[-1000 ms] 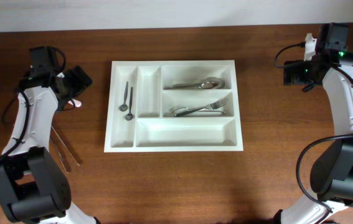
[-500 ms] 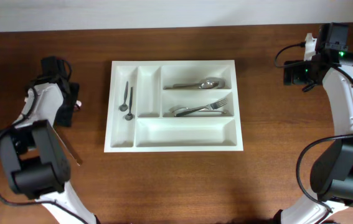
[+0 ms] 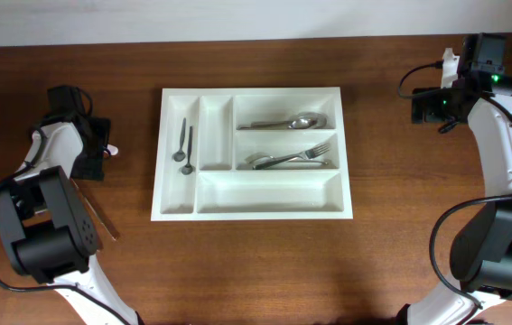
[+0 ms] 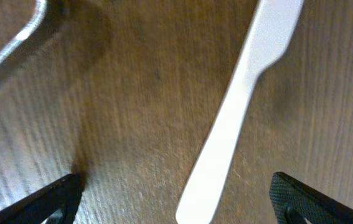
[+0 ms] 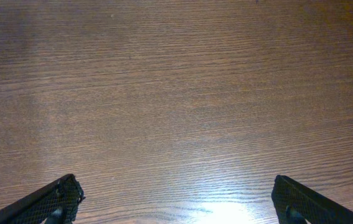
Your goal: Pack container
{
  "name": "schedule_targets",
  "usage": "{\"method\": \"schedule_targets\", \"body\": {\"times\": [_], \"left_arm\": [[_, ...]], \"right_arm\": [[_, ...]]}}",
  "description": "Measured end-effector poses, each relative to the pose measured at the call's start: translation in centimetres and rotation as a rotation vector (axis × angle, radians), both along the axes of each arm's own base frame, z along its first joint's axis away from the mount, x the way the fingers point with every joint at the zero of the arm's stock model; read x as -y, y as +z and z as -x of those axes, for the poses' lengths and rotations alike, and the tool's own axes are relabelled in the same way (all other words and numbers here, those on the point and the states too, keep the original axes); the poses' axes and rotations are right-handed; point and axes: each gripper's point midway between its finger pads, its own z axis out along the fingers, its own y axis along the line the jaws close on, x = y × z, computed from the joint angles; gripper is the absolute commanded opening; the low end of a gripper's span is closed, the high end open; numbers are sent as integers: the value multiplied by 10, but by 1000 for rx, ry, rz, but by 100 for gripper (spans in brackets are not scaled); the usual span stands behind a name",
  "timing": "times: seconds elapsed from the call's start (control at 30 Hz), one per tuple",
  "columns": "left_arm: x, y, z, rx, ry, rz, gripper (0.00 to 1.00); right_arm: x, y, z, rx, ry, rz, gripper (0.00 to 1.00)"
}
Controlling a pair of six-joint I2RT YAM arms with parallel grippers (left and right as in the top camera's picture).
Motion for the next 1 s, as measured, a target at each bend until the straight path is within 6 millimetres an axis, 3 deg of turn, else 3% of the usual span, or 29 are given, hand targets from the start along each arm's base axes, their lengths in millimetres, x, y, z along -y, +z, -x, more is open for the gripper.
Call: {"method": "schedule_targets", "body": {"times": [0.13, 0.3, 0.37, 0.5, 0.6, 1.0], "left_arm": [[3, 0, 6, -77, -51, 3, 100], [-11, 32, -7, -72, -58, -48, 100], [-14, 36, -3, -89, -56, -48, 100], [-8, 22, 23, -213, -64, -17, 100], [-2, -9, 41, -331, -77, 26, 100], [-4, -11, 31, -307, -113, 15, 99]], "right_arm": [[0, 0, 0, 0, 0, 0, 99], [0, 0, 0, 0, 0, 0, 99], [0, 0, 0, 0, 0, 0, 99], [0, 0, 0, 0, 0, 0, 99], [0, 0, 0, 0, 0, 0, 99], [0, 0, 0, 0, 0, 0, 99]]}}
